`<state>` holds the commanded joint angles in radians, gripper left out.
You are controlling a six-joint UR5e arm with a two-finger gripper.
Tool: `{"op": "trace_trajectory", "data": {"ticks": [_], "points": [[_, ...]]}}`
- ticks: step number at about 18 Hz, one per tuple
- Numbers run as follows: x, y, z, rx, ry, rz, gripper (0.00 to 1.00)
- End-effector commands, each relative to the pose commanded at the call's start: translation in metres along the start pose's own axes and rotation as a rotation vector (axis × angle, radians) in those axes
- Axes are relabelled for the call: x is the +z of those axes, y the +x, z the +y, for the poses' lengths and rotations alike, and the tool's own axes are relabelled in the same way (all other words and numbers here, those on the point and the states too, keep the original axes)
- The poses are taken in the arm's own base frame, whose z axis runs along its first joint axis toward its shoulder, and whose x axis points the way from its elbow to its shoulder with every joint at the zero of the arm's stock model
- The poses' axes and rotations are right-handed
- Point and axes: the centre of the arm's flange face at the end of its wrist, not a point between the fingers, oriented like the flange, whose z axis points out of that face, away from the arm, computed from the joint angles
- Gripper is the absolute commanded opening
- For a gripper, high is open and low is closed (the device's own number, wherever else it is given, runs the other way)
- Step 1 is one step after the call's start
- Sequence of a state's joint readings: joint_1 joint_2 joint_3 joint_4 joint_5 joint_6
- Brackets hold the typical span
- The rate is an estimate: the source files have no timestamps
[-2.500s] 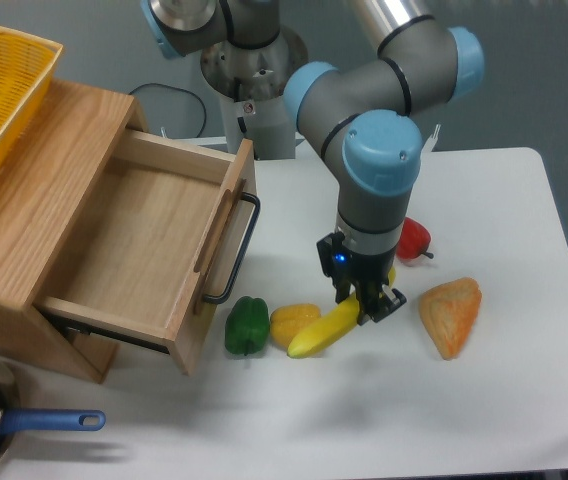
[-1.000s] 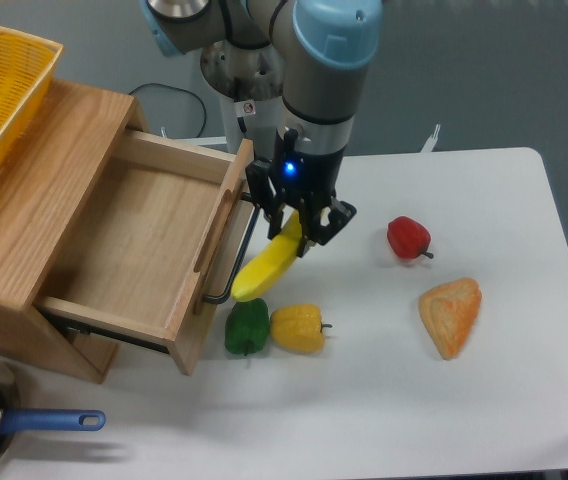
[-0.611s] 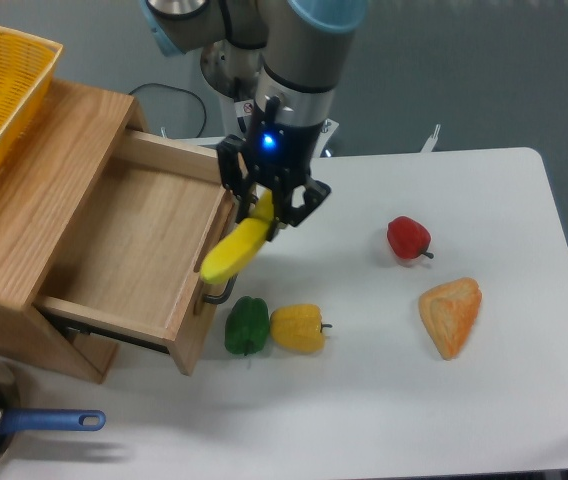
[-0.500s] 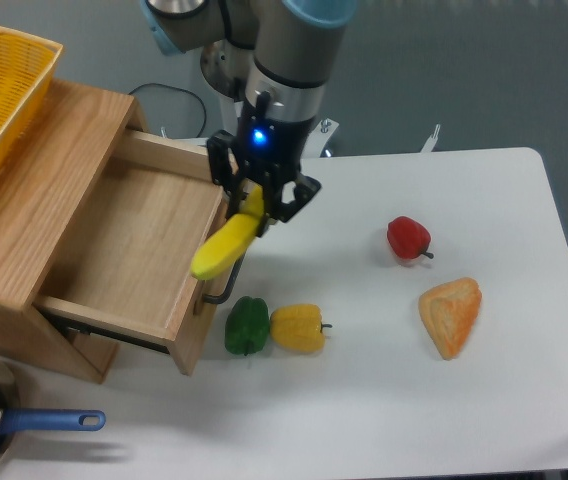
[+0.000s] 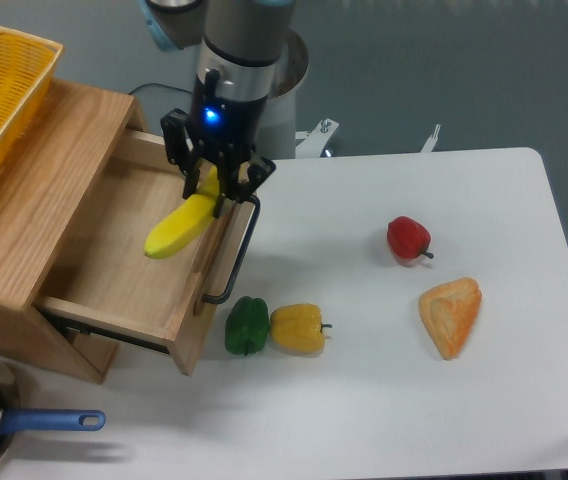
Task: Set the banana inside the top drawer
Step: 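Lower the banana down into the open wooden drawer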
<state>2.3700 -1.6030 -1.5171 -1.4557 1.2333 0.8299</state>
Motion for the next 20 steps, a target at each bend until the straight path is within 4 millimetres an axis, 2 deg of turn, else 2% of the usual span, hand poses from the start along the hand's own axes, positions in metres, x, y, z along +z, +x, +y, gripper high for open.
{"op": "trace_trajectory", "data": {"ticks": [5,15,20], "points": [[0.006,0.007,-0.002,0.013,-0.008,0.009,0.31],[0.028,0.034,-0.015,0.066,-0.034,0.044,0.32],[0.039,0.042,-0.015,0.091,-0.119,0.019,0.32]]}}
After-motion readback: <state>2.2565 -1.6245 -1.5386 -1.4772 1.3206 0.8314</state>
